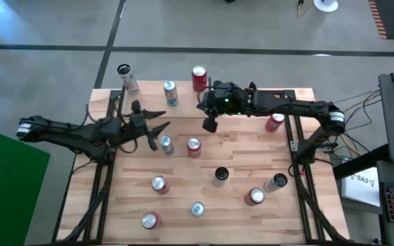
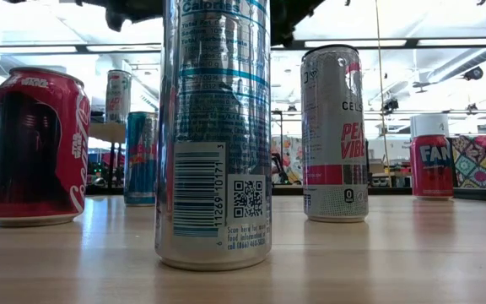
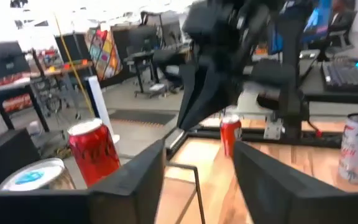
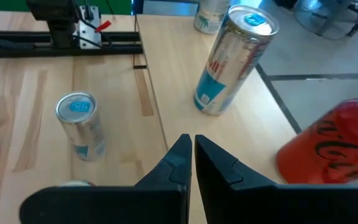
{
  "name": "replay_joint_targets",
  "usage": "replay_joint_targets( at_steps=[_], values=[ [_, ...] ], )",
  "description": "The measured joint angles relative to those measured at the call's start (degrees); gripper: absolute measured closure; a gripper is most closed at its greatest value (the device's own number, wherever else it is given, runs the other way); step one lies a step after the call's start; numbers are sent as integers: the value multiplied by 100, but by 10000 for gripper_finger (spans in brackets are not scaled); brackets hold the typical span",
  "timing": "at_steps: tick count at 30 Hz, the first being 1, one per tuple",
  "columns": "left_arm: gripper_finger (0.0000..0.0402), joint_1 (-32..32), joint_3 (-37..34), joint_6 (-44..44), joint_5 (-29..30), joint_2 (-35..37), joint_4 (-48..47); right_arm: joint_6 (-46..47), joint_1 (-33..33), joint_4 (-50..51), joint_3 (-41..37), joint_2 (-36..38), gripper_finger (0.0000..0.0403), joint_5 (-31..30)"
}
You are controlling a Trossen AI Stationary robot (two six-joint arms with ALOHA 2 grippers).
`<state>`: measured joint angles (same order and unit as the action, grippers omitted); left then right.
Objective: Place canned beverage on shelf
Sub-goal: Put the blue soda can on the shelf
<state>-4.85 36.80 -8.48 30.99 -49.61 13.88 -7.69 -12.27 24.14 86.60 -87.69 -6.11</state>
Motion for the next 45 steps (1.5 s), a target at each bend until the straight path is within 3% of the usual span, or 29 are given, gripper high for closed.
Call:
replay_joint_targets(
  at_steps=[11, 15, 18, 23, 28, 45],
  values=[
    [395, 723, 297, 647, 20, -889, -523, 105, -11, -1230, -1424, 661, 391, -159],
    [394, 872, 297, 796, 681, -1223, -527, 134, -11, -1227, -1659, 700, 391, -1066],
    [400, 992, 295, 791, 1003, -1414, -493, 171, -20, -1191, -1787, 700, 391, -1364],
    [401, 1294, 295, 898, 985, -1668, -373, 210, -96, -1196, -1947, 700, 391, -1346],
    [401, 1512, 295, 921, 411, -1870, -292, 243, -241, -1219, -1988, 700, 391, -1357],
    [402, 1996, 295, 904, 456, -2062, -101, -50, -365, -1290, -1986, 700, 390, -1344]
  ],
)
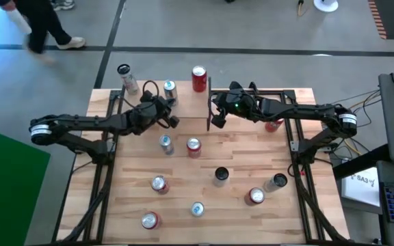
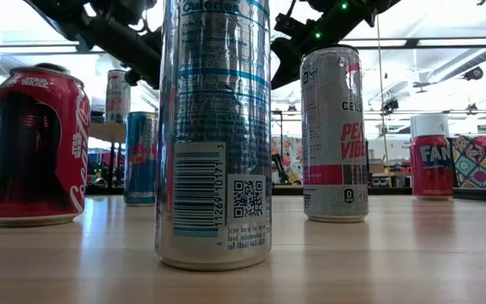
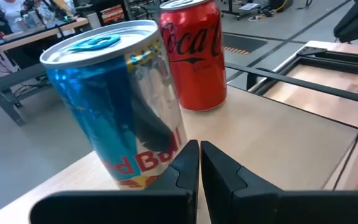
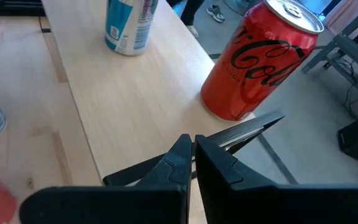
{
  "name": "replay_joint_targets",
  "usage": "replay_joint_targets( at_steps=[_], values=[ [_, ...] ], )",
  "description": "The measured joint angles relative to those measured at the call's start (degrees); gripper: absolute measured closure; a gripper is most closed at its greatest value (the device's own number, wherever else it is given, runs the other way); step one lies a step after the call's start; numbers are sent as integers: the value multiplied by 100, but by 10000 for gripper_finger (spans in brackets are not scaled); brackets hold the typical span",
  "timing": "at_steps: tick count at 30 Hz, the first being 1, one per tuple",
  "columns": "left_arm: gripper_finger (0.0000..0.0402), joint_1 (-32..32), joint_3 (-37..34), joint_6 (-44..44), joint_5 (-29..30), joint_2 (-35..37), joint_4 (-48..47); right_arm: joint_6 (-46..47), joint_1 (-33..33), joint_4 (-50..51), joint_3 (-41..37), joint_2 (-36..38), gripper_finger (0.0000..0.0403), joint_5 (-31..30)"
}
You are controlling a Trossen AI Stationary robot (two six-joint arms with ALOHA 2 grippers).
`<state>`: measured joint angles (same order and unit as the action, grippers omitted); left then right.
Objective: Place canned beverage on shelf
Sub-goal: Put the blue soda can on the shelf
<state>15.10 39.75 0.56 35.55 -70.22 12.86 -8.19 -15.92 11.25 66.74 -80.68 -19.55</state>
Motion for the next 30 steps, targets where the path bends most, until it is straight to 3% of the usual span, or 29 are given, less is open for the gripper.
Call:
replay_joint_targets(
  at_steps=[30],
  values=[
    [401, 587, 0, 4, -7, -150, -1, 168, 0, 0, -4, 0, 390, 2]
  ],
)
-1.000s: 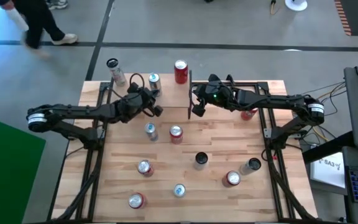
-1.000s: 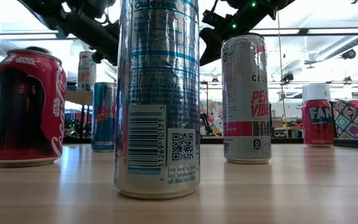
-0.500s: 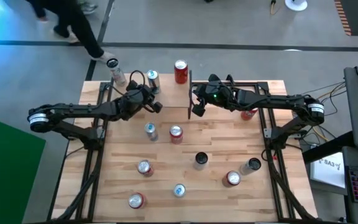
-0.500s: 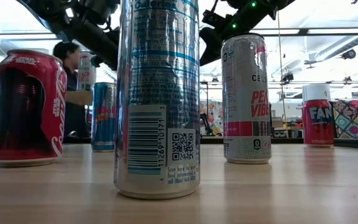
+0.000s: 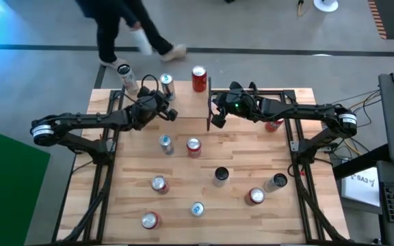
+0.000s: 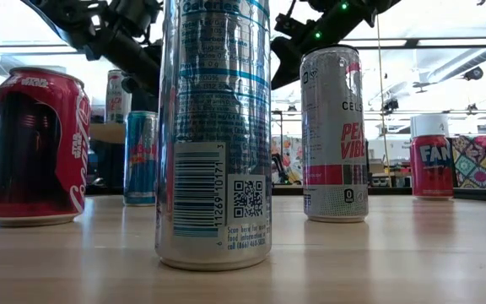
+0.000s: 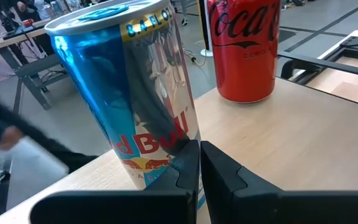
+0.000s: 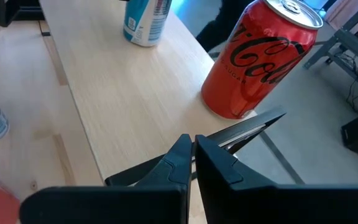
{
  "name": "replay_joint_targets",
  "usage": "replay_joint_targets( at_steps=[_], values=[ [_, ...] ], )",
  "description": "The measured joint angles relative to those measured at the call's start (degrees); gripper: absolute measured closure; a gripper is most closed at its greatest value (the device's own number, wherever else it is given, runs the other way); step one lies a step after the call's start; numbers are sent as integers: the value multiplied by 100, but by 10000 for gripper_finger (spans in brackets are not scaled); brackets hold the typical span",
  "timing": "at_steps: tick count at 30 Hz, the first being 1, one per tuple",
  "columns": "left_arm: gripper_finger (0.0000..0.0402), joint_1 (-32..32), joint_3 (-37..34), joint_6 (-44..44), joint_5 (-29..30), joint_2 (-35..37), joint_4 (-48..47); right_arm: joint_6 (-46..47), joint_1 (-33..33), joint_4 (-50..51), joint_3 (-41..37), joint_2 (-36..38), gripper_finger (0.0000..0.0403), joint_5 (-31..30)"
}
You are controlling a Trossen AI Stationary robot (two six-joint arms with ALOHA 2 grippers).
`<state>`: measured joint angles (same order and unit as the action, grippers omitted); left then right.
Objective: Place canned beverage on shelf
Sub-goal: Put the blue soda can on the shelf
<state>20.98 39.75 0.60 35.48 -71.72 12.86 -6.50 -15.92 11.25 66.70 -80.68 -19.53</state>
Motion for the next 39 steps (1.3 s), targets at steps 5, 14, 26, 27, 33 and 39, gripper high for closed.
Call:
replay_joint_targets(
  at_steps=[5, 14, 26, 27, 33, 39],
  values=[
    [401, 16, 0, -4, -55, 20, -36, 7, 0, 2, 0, 0, 390, 0],
    [401, 8, 0, -211, -1091, 459, -407, 7, 0, 2, -2, 0, 390, 0],
    [401, 410, 0, -1165, -1606, 1703, -987, 45, 0, -1, -2, 0, 390, 2],
    [401, 496, 0, -1186, -1848, 1711, -971, 49, 0, -2, -2, 0, 390, 2],
    [401, 931, 0, -1144, -2299, 1447, -883, 50, 0, -23, -2, 0, 390, 2],
    [402, 1044, 0, -1110, -2302, 1066, -602, 52, 0, -44, -2, 0, 390, 2]
  ],
)
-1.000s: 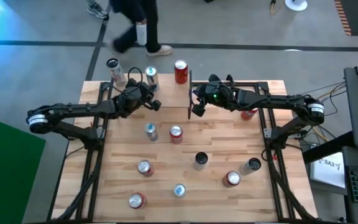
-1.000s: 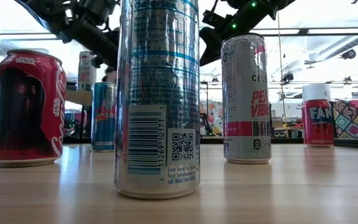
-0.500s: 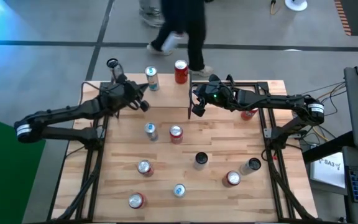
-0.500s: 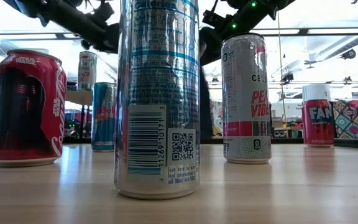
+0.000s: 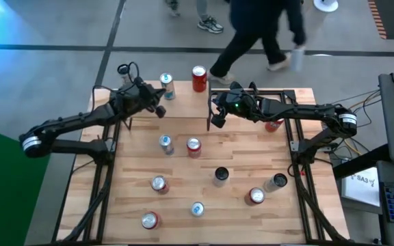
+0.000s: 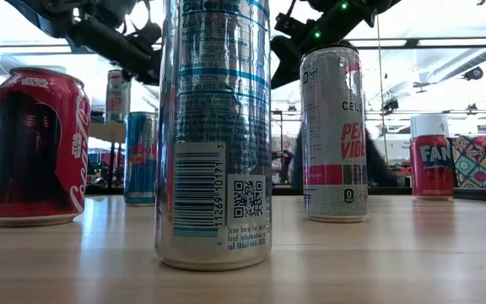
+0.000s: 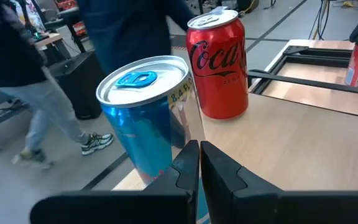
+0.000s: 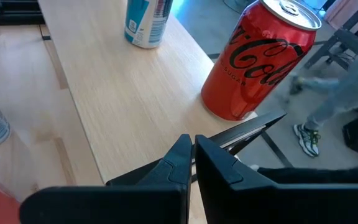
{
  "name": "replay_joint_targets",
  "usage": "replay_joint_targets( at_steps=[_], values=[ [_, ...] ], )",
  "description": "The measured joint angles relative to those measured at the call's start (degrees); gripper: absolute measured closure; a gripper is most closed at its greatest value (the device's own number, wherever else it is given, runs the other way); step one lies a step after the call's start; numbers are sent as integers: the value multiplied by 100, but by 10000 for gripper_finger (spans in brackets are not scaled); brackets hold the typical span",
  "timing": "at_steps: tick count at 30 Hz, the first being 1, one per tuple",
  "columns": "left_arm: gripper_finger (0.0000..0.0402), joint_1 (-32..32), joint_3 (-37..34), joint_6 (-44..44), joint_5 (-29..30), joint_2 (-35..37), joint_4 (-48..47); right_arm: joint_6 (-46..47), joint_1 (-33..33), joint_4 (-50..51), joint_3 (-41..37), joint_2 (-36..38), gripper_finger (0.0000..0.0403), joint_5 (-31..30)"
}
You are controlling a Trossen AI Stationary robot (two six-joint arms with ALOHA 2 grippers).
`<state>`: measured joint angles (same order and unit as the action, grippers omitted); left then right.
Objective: Place canned beverage on shelf
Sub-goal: Put the blue soda can on the shelf
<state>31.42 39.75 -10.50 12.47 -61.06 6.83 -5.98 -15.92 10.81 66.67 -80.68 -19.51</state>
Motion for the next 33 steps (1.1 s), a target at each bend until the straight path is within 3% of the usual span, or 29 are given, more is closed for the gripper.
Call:
replay_joint_targets(
  at_steps=[21, 29, 33],
  values=[
    [402, 133, -2, 200, 210, -358, 502, 0, 0, -2, 0, 0, 390, 2],
    [402, -19, -2, 495, 208, 145, 352, 2, 2, -30, -2, 0, 390, 56],
    [402, -390, -1, 618, 204, 580, 13, 148, 2, -126, -2, 0, 390, 457]
  ],
)
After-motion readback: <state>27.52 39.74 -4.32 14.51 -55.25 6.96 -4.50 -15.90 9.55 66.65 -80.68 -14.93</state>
